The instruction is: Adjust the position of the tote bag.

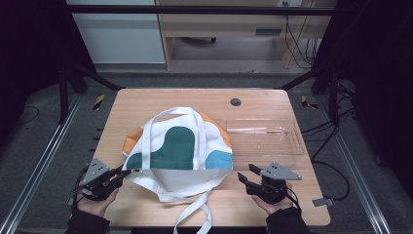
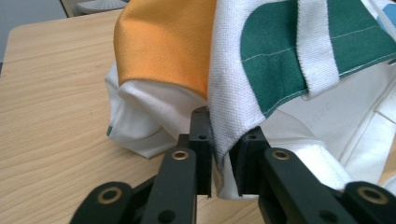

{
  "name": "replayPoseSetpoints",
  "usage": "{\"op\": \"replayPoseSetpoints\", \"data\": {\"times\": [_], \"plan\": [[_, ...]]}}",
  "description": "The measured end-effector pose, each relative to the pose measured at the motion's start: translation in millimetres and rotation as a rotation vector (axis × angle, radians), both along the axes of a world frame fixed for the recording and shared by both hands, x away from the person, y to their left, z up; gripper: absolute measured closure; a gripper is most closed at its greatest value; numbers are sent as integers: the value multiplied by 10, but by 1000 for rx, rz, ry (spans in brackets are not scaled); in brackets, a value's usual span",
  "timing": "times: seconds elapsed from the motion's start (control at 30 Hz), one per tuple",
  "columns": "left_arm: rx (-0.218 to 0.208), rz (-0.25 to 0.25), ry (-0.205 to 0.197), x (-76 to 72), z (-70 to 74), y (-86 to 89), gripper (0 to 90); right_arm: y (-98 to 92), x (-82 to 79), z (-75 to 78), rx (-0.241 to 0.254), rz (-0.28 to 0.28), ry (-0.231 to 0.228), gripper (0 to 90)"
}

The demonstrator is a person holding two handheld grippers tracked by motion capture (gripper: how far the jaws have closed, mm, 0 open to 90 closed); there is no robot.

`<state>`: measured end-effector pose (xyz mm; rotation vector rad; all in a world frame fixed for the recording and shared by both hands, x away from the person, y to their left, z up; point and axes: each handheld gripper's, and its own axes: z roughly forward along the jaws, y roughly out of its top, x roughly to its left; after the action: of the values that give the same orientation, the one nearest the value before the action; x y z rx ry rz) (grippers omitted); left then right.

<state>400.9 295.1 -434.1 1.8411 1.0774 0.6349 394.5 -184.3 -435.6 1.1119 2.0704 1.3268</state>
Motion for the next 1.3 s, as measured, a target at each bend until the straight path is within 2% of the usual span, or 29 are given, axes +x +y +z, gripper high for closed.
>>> {"op": "replayPoseSetpoints", "data": {"times": [0.2, 0.43, 0.83, 1.07, 1.2, 1.3], "plan": [[-3, 13, -11, -5, 9, -10, 833, 97, 14, 17, 6, 16, -2, 564], [-18, 17, -5, 8, -3, -6, 839, 179, 23, 42, 10, 32, -7, 659], [-30, 22, -2, 4, -2, -8, 846, 359, 34, 75, 26, 65, -22, 866], [-30, 26, -5, 2, -4, -13, 849, 482, 51, 60, 30, 86, -22, 900], [-27, 28, -7, -1, -4, -17, 849, 593, 73, 46, 45, 100, -13, 900], [-23, 27, -9, -3, -5, -20, 850, 718, 102, 21, 35, 118, -5, 900]]}}
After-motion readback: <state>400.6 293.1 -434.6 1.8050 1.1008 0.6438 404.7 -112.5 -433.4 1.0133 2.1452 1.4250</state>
